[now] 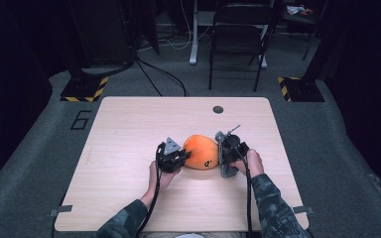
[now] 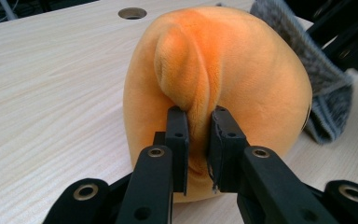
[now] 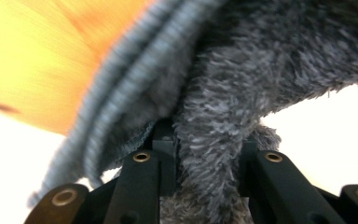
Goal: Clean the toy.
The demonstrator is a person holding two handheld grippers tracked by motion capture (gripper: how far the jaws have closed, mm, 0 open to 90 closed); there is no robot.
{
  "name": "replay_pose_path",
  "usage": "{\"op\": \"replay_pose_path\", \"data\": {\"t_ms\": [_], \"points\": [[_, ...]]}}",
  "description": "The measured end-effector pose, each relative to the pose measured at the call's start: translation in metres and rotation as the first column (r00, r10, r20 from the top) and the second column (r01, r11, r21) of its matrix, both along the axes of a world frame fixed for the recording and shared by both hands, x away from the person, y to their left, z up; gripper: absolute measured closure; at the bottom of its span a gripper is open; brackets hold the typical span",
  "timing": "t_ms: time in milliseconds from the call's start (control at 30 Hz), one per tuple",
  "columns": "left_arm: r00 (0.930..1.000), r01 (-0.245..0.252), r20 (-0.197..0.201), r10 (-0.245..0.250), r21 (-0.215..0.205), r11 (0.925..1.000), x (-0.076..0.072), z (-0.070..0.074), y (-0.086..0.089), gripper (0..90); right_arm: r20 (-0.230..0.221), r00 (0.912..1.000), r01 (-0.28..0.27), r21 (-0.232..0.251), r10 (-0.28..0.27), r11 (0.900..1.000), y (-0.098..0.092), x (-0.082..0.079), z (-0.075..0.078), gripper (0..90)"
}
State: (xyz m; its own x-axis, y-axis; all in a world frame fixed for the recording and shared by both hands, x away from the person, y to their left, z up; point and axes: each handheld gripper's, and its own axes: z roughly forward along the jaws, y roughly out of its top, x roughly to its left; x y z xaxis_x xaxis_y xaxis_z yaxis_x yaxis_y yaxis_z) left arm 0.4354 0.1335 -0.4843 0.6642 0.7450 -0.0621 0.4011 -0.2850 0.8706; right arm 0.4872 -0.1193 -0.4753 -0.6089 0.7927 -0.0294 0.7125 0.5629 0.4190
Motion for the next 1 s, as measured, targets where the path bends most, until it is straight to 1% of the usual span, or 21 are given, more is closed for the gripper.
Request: {"op": "replay_pose_path", "data": {"t_ms": [67, 133, 200, 267, 300, 367, 400, 433, 500, 567, 600, 633, 700, 733, 767, 833, 867, 900, 933, 967, 1000], "points": [[1.0000, -0.001, -0.007, 0.000, -0.004, 1.0000, 0.000, 0.000, 0.001, 79.1, -0.015, 0.9999, 0.002, -0.003, -0.002, 1.000, 0.002, 0.002, -0.011, 70.1], [1.0000, -0.006, -0.006, 0.006, -0.012, 0.9999, 0.000, 0.000, 0.001, 79.1, -0.006, 0.9999, 0.014, 0.000, -0.014, 1.000, 0.004, 0.002, -0.011, 70.1], [1.0000, -0.004, -0.003, 0.004, -0.022, 0.9998, 0.000, -0.001, 0.001, 79.0, 0.007, 1.0000, 0.002, -0.003, -0.002, 1.000, 0.003, 0.002, -0.008, 70.0], [1.0000, 0.003, -0.002, -0.003, -0.018, 0.9998, 0.000, 0.000, 0.002, 78.7, 0.012, 0.9999, 0.012, -0.006, -0.012, 1.000, 0.000, 0.002, -0.003, 69.9], [1.0000, 0.000, 0.002, 0.000, -0.024, 0.9997, -0.001, 0.000, 0.001, 78.6, 0.014, 0.9996, 0.025, 0.004, -0.025, 1.000, 0.000, 0.002, 0.000, 69.9], [1.0000, 0.008, -0.001, -0.008, -0.020, 0.9998, -0.001, 0.001, 0.001, 78.5, 0.046, 0.9986, 0.023, 0.023, -0.024, 0.999, -0.004, 0.001, 0.011, 70.0], [0.9999, 0.011, 0.000, -0.011, -0.020, 0.9997, -0.001, 0.002, 0.000, 78.5, 0.073, 0.9971, 0.019, 0.037, -0.021, 0.999, -0.005, 0.000, 0.018, 70.0], [1.0000, 0.006, 0.005, -0.006, -0.025, 0.9997, -0.002, 0.001, -0.001, 78.4, 0.087, 0.9958, 0.021, 0.058, -0.026, 0.998, -0.005, -0.003, 0.025, 70.0], [0.9998, 0.012, 0.014, -0.012, -0.019, 0.9997, -0.003, 0.002, -0.003, 78.4, 0.137, 0.9905, -0.005, 0.105, -0.009, 0.994, -0.003, -0.008, 0.044, 70.1], [0.9995, 0.019, 0.025, -0.019, -0.007, 0.9998, -0.006, 0.004, -0.006, 78.2, 0.174, 0.9846, -0.047, 0.147, 0.021, 0.988, 0.002, -0.015, 0.059, 70.0], [0.9992, 0.022, 0.034, -0.022, 0.003, 0.9997, -0.007, 0.005, -0.008, 78.2, 0.186, 0.9822, -0.056, 0.165, 0.025, 0.985, 0.006, -0.018, 0.063, 69.9], [0.9989, 0.024, 0.040, -0.024, 0.008, 0.9997, -0.008, 0.005, -0.009, 78.2, 0.215, 0.9755, -0.085, 0.175, 0.046, 0.981, 0.013, -0.023, 0.068, 69.9], [0.9983, 0.032, 0.047, -0.033, 0.023, 0.9992, -0.010, 0.006, -0.011, 78.1, 0.240, 0.9686, -0.113, 0.190, 0.065, 0.975, 0.023, -0.029, 0.073, 69.7], [0.9979, 0.029, 0.057, -0.030, 0.026, 0.9993, -0.011, 0.006, -0.013, 78.0, 0.264, 0.9615, -0.129, 0.189, 0.076, 0.973, 0.028, -0.032, 0.075, 69.6], [0.9978, 0.037, 0.054, -0.039, 0.031, 0.9988, -0.011, 0.007, -0.012, 78.0, 0.290, 0.9532, -0.146, 0.195, 0.085, 0.970, 0.033, -0.034, 0.076, 69.6], [0.9975, 0.038, 0.059, -0.040, 0.027, 0.9989, -0.012, 0.006, -0.014, 78.0, 0.315, 0.9459, -0.151, 0.221, 0.076, 0.964, 0.038, -0.037, 0.078, 69.6], [0.9975, 0.039, 0.057, -0.040, 0.019, 0.9991, -0.012, 0.006, -0.015, 78.0, 0.320, 0.9447, -0.152, 0.231, 0.073, 0.961, 0.039, -0.038, 0.079, 69.6], [0.9974, 0.046, 0.055, -0.047, 0.028, 0.9986, -0.013, 0.007, -0.015, 78.0, 0.332, 0.9403, -0.165, 0.249, 0.076, 0.954, 0.039, -0.038, 0.078, 69.6], [0.9969, 0.046, 0.062, -0.047, 0.027, 0.9986, -0.013, 0.007, -0.016, 77.9, 0.320, 0.9445, -0.163, 0.259, 0.075, 0.952, 0.040, -0.038, 0.076, 69.4], [0.9970, 0.046, 0.060, -0.048, 0.029, 0.9985, -0.013, 0.006, -0.016, 77.9, 0.316, 0.9453, -0.161, 0.240, 0.080, 0.957, 0.043, -0.037, 0.072, 69.4], [0.9974, 0.048, 0.052, -0.049, 0.035, 0.9983, -0.013, 0.006, -0.016, 77.8, 0.319, 0.9449, -0.156, 0.235, 0.076, 0.959, 0.044, -0.037, 0.068, 69.3]]}}
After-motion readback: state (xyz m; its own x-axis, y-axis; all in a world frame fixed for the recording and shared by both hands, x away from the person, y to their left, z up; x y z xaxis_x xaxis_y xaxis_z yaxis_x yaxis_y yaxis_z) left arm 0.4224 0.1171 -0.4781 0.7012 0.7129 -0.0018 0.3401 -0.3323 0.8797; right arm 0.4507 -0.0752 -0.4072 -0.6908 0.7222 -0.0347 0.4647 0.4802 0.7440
